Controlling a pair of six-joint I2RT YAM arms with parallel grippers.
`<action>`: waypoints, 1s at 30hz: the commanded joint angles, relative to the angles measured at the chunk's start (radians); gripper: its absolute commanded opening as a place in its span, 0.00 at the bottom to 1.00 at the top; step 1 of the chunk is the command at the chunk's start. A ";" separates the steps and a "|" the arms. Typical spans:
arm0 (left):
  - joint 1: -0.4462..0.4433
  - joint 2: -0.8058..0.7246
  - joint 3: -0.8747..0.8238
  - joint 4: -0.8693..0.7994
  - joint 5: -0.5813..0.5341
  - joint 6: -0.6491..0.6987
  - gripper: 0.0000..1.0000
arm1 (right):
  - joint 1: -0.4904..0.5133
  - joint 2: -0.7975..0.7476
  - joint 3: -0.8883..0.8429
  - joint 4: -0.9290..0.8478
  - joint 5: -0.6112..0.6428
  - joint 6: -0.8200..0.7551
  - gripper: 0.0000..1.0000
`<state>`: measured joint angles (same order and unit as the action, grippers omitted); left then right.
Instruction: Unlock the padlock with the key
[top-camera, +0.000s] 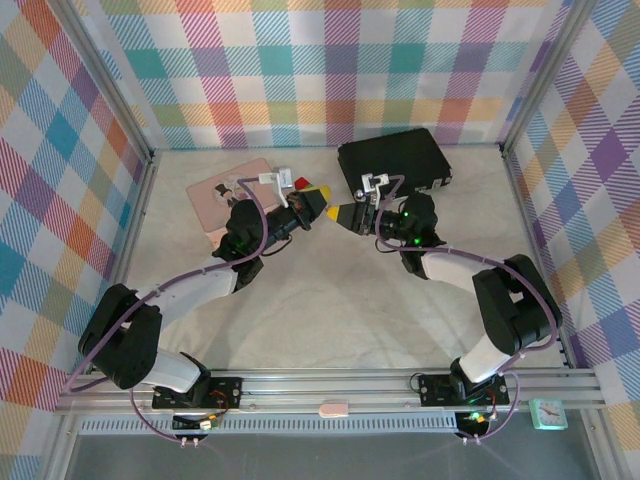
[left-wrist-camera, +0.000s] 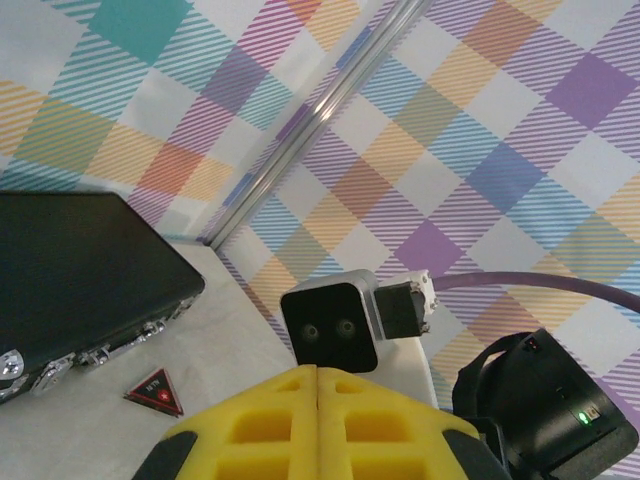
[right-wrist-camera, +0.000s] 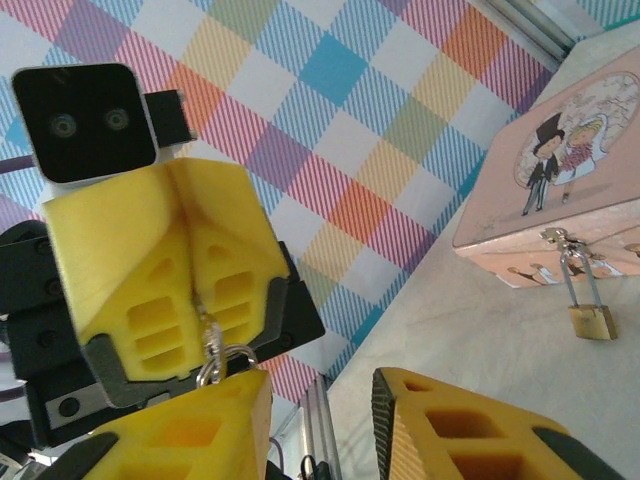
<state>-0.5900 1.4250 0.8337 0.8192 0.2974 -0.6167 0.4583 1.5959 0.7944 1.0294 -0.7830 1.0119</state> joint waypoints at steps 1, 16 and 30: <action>0.007 0.000 0.006 0.041 -0.005 -0.001 0.00 | 0.005 -0.030 0.002 0.052 0.015 -0.017 0.31; 0.006 -0.028 -0.018 0.024 -0.025 -0.023 0.00 | 0.010 -0.139 -0.035 -0.046 0.098 -0.109 0.30; -0.008 0.014 -0.026 0.107 0.006 -0.099 0.00 | 0.028 -0.056 -0.001 0.060 0.077 -0.055 0.23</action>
<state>-0.5915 1.4319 0.8211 0.8513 0.2771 -0.6926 0.4793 1.5280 0.7582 1.0206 -0.6930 0.9459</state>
